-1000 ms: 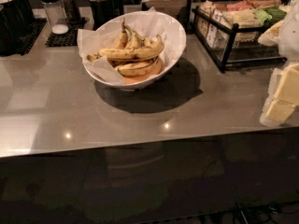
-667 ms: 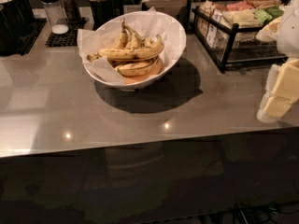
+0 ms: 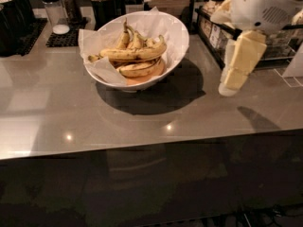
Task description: Pick banana from white bowl
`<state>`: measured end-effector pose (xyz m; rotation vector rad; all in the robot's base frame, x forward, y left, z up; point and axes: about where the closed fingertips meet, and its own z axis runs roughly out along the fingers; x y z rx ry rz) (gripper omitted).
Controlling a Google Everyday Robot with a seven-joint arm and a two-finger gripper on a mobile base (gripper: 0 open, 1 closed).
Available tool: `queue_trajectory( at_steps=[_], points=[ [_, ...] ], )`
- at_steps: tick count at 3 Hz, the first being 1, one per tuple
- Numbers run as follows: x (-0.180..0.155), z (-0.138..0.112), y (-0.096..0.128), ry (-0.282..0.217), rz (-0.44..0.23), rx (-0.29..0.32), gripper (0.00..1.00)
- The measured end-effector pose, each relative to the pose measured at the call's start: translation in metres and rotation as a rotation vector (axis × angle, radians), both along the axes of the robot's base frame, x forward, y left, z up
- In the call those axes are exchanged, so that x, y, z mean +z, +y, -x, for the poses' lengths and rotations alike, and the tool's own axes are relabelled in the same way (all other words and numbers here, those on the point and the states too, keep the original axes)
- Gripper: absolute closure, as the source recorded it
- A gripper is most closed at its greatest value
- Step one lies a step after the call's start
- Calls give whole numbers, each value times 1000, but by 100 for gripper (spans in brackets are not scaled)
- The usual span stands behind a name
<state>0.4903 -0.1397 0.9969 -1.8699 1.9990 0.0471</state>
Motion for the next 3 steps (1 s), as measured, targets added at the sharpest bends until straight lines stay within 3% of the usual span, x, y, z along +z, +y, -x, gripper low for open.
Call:
queue_trajectory(
  at_steps=[2,3],
  points=[
    [-8,-54,85,58,-108,177,0],
    [-22,-70,117,96,-120,231,0]
  ],
)
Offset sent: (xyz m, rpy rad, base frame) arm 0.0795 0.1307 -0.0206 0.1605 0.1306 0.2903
